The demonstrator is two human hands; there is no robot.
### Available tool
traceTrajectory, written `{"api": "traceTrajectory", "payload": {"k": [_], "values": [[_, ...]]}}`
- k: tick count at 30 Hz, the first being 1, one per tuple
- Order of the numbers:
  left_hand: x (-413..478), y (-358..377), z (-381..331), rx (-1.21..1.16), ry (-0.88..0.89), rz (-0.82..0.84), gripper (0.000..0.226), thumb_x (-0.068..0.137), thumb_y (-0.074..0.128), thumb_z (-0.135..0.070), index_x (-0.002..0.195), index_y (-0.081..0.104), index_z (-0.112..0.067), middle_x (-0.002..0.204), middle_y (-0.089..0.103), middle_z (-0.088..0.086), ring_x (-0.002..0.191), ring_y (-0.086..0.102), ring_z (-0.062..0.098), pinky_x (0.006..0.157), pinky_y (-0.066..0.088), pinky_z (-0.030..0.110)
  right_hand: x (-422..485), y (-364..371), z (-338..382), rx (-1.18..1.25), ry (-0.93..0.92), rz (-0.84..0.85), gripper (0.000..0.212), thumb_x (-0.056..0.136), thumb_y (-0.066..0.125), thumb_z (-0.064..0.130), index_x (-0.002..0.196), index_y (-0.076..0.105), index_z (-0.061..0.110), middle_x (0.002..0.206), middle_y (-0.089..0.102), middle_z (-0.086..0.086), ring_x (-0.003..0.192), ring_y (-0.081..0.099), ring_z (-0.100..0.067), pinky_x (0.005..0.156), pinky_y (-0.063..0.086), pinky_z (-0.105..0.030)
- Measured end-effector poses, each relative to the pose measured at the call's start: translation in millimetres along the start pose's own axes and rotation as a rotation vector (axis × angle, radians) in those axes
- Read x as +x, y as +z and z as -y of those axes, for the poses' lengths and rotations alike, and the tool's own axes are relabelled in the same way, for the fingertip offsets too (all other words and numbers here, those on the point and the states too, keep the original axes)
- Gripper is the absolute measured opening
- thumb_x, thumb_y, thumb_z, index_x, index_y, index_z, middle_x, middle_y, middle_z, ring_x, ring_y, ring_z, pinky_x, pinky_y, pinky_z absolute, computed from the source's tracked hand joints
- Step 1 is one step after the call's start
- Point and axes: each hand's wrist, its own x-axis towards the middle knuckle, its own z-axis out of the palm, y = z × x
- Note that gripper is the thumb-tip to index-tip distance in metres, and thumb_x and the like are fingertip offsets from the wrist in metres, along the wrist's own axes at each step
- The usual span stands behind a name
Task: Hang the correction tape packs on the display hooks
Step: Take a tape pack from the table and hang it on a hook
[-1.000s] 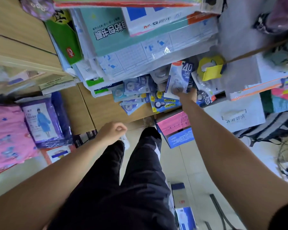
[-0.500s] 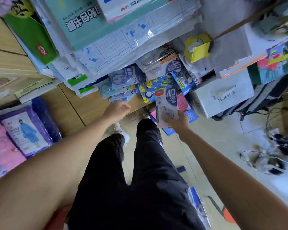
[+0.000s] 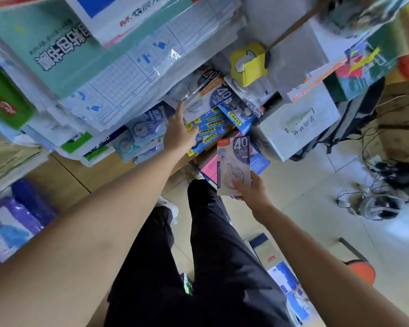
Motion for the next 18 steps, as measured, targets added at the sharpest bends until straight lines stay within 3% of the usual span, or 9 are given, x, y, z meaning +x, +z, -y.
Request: {"api": "traceTrajectory", "payload": {"k": [2, 5, 9, 12, 14, 18], "values": [[-3, 6, 4, 0.219, 0.044, 0.005, 0.085, 0.093, 0.063, -0.027, 0.159, 0.011, -0.037, 0.143, 0.047, 0.009, 0.109, 0.063, 0.028, 0.073, 0.046, 0.037, 1, 0, -1, 0.028, -0.013, 0.002, 0.021, 0.093, 0.067, 0.014, 0.113, 0.061, 0.013, 0.099, 0.072, -0.002, 0.081, 0.069, -0.02, 0.068, 0.056, -0.036], [-8, 6, 13, 0.34, 0.114, -0.039, 0.078, 0.09, 0.064, -0.025, 0.156, 0.025, -0.035, 0.127, 0.052, 0.009, 0.105, 0.06, 0.029, 0.07, 0.051, 0.041, 1, 1, -2, 0.064, -0.028, -0.001, 0.019, 0.092, 0.069, 0.015, 0.11, 0.062, 0.016, 0.098, 0.073, -0.001, 0.083, 0.07, -0.02, 0.07, 0.057, -0.038], [-10, -1, 22, 0.535, 0.266, -0.22, 0.047, 0.08, 0.07, -0.022, 0.126, 0.058, -0.017, 0.129, 0.05, 0.013, 0.118, 0.051, 0.033, 0.087, 0.054, 0.041, 0, 6, -2, 0.113, -0.028, -0.002, 0.019, 0.092, 0.068, 0.012, 0.109, 0.06, 0.013, 0.099, 0.073, -0.003, 0.084, 0.071, -0.022, 0.068, 0.056, -0.035], [2, -2, 20, 0.607, 0.445, -0.245, 0.033, 0.083, 0.068, -0.02, 0.114, 0.059, -0.01, 0.145, 0.046, 0.016, 0.138, 0.043, 0.034, 0.11, 0.045, 0.042, 0, 7, 0, 0.127, -0.032, -0.01, 0.018, 0.092, 0.068, 0.011, 0.109, 0.061, 0.014, 0.1, 0.073, -0.005, 0.085, 0.072, -0.022, 0.067, 0.058, -0.033], [12, 1, 15, 0.58, 0.479, -0.222, 0.04, 0.084, 0.071, -0.017, 0.119, 0.053, -0.009, 0.143, 0.05, 0.018, 0.135, 0.046, 0.035, 0.111, 0.044, 0.042, 1, 7, 2, 0.134, -0.043, -0.032, 0.018, 0.092, 0.068, 0.01, 0.108, 0.061, 0.013, 0.097, 0.072, -0.004, 0.079, 0.071, -0.018, 0.062, 0.057, -0.027], [21, 3, 4, 0.597, 0.344, -0.223, 0.075, 0.086, 0.074, -0.024, 0.149, 0.035, -0.008, 0.142, 0.048, 0.02, 0.124, 0.05, 0.034, 0.095, 0.05, 0.04, 4, 4, 5, 0.115, -0.069, -0.066, 0.017, 0.093, 0.068, 0.012, 0.108, 0.06, 0.012, 0.092, 0.072, 0.001, 0.07, 0.07, -0.008, 0.058, 0.053, -0.022]]}}
